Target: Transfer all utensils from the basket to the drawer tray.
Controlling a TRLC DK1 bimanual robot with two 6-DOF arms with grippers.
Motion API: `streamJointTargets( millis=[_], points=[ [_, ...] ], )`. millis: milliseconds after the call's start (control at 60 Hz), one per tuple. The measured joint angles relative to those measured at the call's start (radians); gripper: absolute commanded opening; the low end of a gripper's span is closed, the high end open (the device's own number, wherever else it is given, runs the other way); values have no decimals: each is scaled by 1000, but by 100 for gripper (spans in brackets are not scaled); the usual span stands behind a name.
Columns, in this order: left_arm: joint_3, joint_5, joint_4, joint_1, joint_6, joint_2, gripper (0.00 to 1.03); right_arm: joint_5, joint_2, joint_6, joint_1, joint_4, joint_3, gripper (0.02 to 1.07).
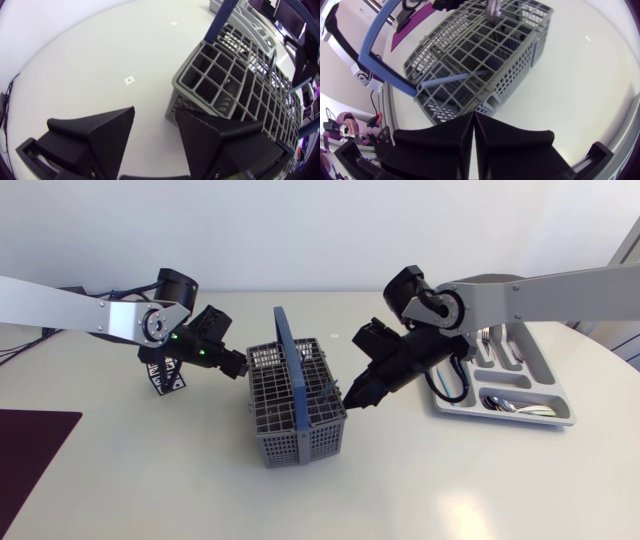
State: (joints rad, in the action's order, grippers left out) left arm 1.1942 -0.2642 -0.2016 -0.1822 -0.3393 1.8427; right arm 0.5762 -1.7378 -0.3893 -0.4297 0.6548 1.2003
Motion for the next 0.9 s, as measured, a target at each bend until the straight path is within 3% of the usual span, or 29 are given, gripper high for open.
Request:
streamJointTargets(
  millis=[133,217,267,317,733,900],
  points=[
    [37,-1,-10,-24,0,28,60,-55,83,0,-48,-11,-73,13],
    [40,-5,-10,-29,-1,29,60,-92,148,-4,-53,-29,-119,37],
    [40,-8,-11,-27,-1,28,60,-142,200,-8,-58,-58,-152,65],
    [40,-11,-13,-21,-1,26,60,-199,249,-17,-68,-105,-187,76],
    [-137,-12,-17,11,-59,-299,66,-270,363,-113,-148,-337,-303,75],
    [-223,-12,-16,2,-67,-408,66,-291,359,-114,-178,-428,-320,60]
  ],
)
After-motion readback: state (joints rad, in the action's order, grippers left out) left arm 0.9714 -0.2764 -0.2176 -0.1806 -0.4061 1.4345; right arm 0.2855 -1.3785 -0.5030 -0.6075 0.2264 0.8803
